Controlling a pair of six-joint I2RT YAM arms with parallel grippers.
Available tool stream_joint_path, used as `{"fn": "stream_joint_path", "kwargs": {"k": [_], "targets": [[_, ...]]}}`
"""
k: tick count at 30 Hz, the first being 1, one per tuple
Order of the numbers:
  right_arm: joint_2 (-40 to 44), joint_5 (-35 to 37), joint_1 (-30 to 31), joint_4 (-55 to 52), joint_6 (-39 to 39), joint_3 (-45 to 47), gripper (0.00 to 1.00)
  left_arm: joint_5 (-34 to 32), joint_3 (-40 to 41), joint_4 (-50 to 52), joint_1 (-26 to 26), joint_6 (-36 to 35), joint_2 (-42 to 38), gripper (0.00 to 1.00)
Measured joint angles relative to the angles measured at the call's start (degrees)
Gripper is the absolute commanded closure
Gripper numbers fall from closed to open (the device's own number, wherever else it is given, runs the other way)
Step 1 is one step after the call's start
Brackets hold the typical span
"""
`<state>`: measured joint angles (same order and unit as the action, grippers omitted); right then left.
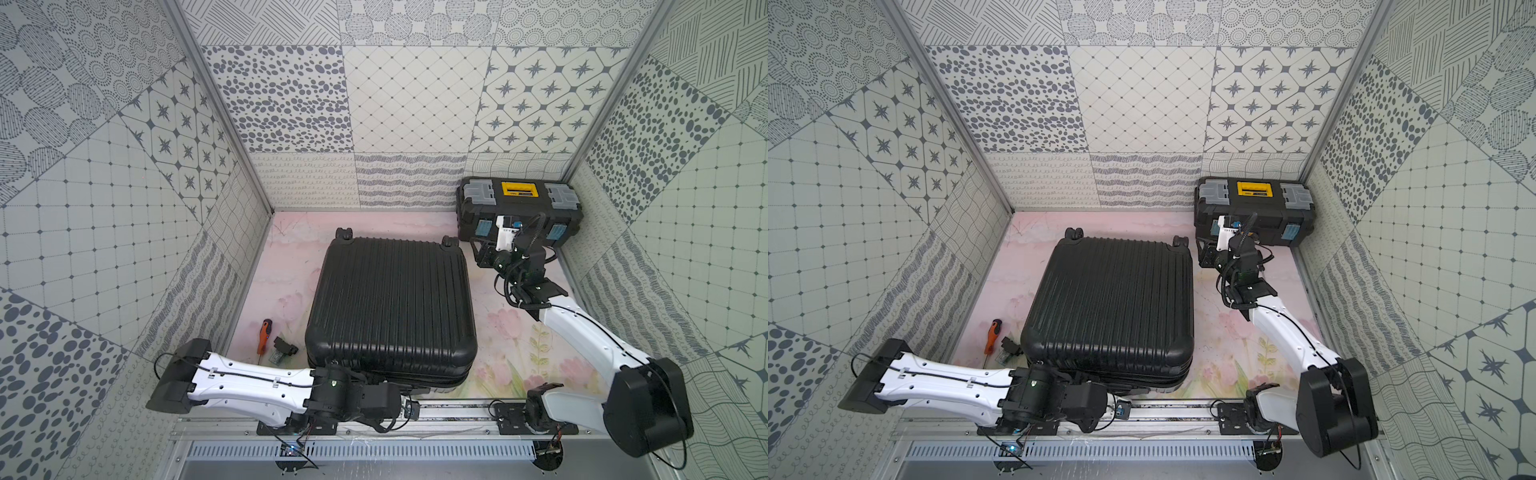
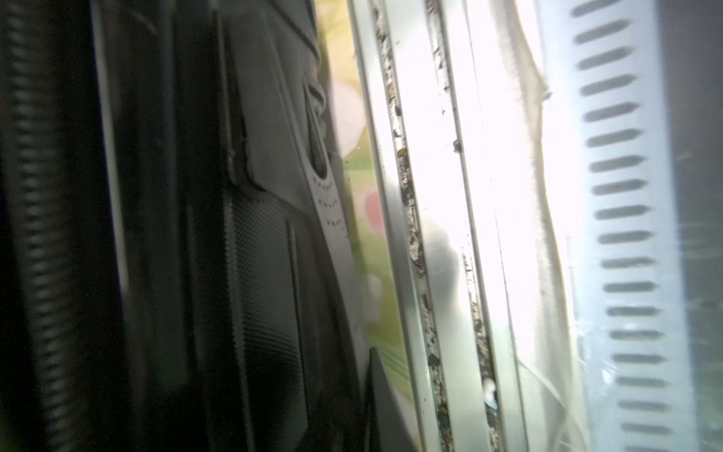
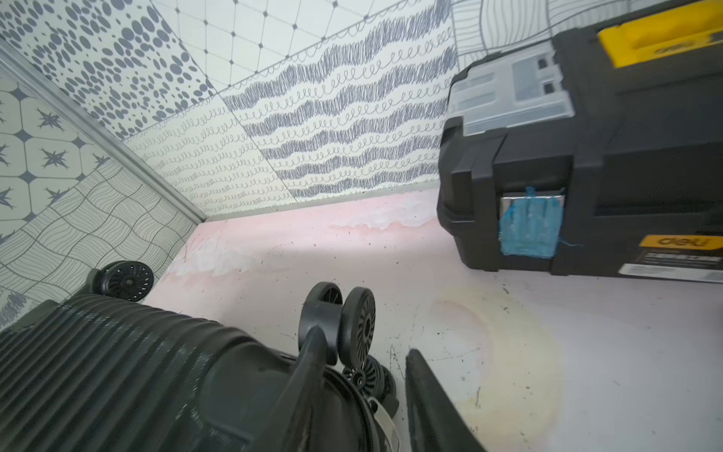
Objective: Open the suitcase zippers
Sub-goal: Move the suitcase to the center of the board.
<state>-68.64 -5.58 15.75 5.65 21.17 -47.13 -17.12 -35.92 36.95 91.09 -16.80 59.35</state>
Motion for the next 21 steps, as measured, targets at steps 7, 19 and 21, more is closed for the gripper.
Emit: {"fn": "stream_joint_path", "kwargs": {"k": [7, 19, 21], "targets": [[11.8, 1.3, 0.7, -14.3, 4.1, 0.4, 0.59, 2.2, -1.9, -8.9, -8.8, -3.7, 9.3, 0.39], [20.7, -4.3, 0.5, -30.4, 10.8, 2.0, 0.66, 7.0, -6.3, -16.9, -16.2, -5.1, 7.7, 0.32], [21.7, -6.1, 0.1, -32.3, 12.2, 3.2, 0.74, 7.7, -7.8, -16.2, -15.5, -2.8, 3.8, 0.42]]}}
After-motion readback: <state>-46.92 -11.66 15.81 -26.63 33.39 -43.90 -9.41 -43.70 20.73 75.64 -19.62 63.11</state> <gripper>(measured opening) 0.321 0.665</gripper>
